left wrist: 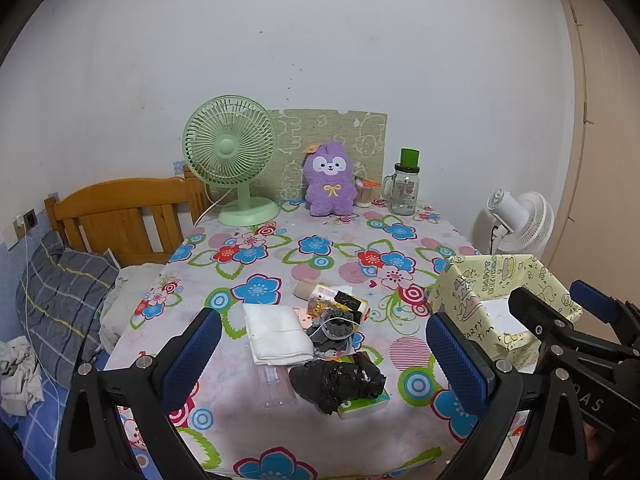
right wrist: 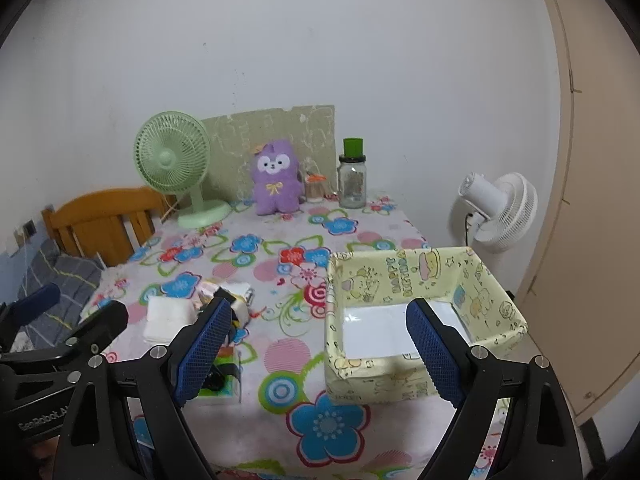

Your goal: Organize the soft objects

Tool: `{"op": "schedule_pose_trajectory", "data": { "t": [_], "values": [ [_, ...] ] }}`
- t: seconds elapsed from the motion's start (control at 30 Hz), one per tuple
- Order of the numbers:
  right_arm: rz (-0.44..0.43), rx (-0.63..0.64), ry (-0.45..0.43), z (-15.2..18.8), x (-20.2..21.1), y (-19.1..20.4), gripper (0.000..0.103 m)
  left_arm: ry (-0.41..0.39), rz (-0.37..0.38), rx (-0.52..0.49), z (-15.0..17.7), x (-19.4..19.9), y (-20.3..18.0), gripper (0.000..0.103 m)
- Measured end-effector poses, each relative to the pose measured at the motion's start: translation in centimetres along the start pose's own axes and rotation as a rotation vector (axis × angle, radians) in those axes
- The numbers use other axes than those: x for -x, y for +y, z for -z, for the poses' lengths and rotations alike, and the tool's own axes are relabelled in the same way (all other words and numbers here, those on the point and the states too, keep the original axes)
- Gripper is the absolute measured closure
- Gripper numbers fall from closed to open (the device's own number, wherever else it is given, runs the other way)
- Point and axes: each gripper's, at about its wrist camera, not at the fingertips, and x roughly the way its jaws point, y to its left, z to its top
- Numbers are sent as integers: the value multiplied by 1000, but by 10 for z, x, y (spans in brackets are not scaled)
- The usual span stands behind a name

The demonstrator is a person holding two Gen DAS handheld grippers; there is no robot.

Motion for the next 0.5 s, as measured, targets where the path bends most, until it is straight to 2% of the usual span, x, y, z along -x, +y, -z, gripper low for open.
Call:
{"op": "schedule_pose_trajectory", "data": {
  "t": [0.5],
  "values": [
    [8,-20,-22,0,3,-3,12,-1,-2,-2,1,-1,-1,0]
  ]
}}
